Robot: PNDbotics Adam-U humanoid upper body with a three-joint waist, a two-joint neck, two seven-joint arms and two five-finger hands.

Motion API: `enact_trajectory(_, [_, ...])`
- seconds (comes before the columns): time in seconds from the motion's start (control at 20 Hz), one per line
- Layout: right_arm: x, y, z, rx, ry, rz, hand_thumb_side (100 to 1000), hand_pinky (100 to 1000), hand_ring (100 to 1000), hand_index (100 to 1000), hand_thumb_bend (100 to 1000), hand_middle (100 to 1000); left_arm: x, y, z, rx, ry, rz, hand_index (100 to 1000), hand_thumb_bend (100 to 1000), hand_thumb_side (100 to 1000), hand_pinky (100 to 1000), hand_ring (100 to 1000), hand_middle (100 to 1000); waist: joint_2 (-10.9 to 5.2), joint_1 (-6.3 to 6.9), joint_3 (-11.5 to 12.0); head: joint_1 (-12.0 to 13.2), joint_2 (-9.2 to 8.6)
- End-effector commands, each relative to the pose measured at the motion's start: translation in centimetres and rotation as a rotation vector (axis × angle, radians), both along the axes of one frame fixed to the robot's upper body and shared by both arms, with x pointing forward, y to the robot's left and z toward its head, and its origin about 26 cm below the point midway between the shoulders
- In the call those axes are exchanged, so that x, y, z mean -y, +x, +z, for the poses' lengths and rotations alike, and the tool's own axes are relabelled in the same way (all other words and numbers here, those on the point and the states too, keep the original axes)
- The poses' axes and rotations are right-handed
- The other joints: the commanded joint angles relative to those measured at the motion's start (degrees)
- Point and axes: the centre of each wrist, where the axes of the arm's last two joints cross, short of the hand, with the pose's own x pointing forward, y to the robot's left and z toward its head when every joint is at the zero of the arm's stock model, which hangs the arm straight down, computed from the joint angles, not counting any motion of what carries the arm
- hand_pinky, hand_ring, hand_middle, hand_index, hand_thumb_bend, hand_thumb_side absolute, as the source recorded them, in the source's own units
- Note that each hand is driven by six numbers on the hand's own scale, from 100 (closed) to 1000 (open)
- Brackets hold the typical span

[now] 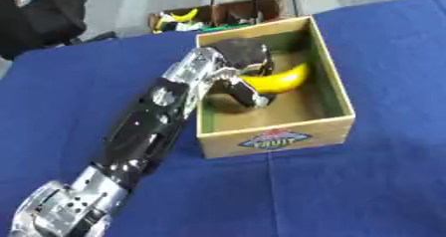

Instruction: Pick up objects on the table and place them in the box.

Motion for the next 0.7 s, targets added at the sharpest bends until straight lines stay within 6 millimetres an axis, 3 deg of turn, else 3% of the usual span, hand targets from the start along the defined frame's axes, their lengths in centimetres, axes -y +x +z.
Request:
enact_trajectory(0.05, [-0.1,-0.3,0.7,0.029,0.0,0.014,1000,634,679,827,100,629,-0.2,0.2,0.3,-0.01,0.033,0.036,661,100,619,416,638,561,-1.0,-0.67,-0.2,0.4,-0.96])
enact_trajectory(0.45, [-0.2,-0.2,0.8,0.032,0.003,0.013,1000,636,679,827,100,628,0.3,0.3,-0.5,-0.063,0.067,0.044,666,100,627,428,651,575,-0.71,-0.78,-0.6,1.3,-1.59])
enact_trajectory(0.55, [-0.2,-0.2,0.8,0.032,0.003,0.013,1000,636,679,827,100,628,0.4,0.2,-0.6,-0.063,0.073,0.041,695,100,638,444,671,602,-0.69,-0.76,-0.7,1.4,-1.71])
enact_trajectory(0.7, [-0.2,-0.2,0.8,0.03,0.003,0.013,1000,637,679,827,100,628,0.5,0.2,-0.8,-0.06,0.082,0.039,807,100,687,500,736,693,-0.71,-0.73,-0.7,1.4,-1.84])
